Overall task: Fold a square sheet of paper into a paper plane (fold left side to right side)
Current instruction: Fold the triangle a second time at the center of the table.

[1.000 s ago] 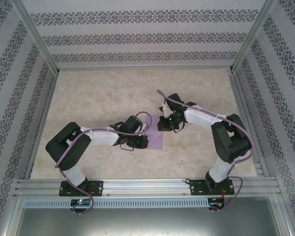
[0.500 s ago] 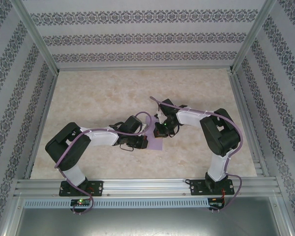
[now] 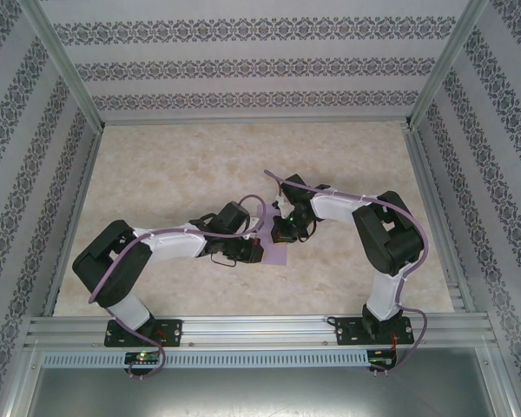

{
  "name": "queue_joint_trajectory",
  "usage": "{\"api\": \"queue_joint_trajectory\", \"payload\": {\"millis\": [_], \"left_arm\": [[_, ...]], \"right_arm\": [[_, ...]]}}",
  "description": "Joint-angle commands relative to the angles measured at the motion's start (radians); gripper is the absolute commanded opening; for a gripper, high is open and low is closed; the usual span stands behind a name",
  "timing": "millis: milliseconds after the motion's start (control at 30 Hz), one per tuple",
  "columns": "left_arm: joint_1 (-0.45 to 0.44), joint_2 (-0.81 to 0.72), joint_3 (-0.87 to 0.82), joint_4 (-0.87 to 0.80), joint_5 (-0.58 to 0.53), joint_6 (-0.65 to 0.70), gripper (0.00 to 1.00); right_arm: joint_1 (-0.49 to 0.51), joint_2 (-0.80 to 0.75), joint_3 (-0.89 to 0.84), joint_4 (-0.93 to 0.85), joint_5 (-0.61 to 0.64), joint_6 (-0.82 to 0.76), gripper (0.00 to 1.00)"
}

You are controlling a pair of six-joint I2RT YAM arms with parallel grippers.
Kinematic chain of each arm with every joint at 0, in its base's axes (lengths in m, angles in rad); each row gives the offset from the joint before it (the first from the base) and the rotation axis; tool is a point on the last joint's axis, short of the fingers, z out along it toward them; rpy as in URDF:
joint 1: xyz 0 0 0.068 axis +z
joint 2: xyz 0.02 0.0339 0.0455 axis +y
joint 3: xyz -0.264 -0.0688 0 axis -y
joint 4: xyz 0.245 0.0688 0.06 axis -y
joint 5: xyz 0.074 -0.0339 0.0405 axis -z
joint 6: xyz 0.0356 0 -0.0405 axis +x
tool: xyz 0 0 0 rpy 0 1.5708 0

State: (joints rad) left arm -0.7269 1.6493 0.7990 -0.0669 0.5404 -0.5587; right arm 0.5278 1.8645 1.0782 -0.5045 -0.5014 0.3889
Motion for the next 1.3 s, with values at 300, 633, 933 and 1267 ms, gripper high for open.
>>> {"api": "queue_joint_trajectory", "payload": {"millis": [300, 633, 933, 1267], "left_arm": [[0.0, 0.052, -0.003, 0.012, -0.034, -0.038, 0.07], [0.018, 0.058, -0.043, 0.024, -0.043, -0.076, 0.06], [0.052, 0.075, -0.097, 0.067, -0.008, -0.163, 0.07], [0.086, 0.021, -0.171, 0.035, -0.028, -0.197, 0.06]], "right_arm": [[0.0, 0.039, -0.006, -0.055, 0.083, -0.025, 0.0], [0.0, 0.038, -0.006, -0.068, 0.098, -0.033, 0.0], [0.0, 0.039, -0.007, -0.085, 0.12, -0.04, 0.0], [0.0, 0.036, -0.008, -0.089, 0.127, -0.042, 0.0]]}}
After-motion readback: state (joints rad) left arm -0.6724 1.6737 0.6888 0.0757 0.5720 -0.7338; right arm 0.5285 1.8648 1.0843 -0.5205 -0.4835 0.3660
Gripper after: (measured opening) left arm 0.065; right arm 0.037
